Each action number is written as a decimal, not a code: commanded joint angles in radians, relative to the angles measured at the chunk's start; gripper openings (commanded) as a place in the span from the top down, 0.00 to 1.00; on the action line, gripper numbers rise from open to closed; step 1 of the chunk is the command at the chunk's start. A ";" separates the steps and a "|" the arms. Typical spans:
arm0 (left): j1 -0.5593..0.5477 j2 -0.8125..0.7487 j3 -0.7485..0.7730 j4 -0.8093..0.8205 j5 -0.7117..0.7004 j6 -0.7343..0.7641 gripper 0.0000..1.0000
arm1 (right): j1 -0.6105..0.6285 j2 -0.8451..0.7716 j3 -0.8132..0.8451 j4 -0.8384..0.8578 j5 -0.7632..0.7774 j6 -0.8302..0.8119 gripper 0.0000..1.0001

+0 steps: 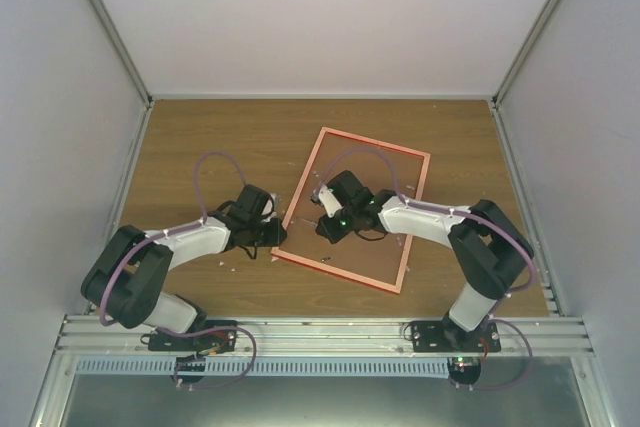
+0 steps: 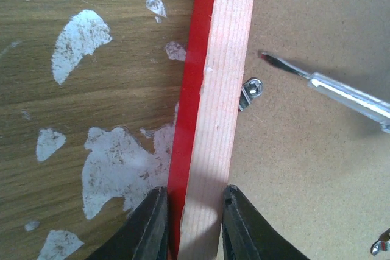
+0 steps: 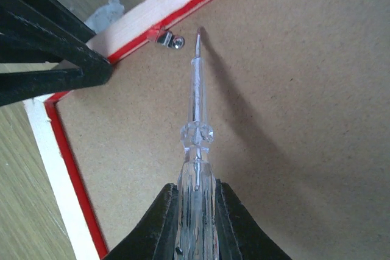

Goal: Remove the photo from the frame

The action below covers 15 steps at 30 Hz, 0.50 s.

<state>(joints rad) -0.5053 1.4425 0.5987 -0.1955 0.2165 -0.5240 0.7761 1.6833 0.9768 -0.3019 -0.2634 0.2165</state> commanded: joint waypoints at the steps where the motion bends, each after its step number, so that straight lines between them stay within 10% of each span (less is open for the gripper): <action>1: -0.021 0.010 -0.028 -0.012 -0.012 -0.021 0.79 | 0.012 0.026 0.033 -0.032 -0.025 -0.012 0.99; 15: -0.053 -0.026 -0.082 0.027 -0.048 -0.103 0.88 | 0.036 0.066 0.072 -0.067 -0.043 -0.020 0.99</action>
<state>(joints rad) -0.5438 1.4261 0.5663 -0.1394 0.1871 -0.5629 0.7959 1.7233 1.0241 -0.3454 -0.2790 0.2134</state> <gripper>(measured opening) 0.211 0.122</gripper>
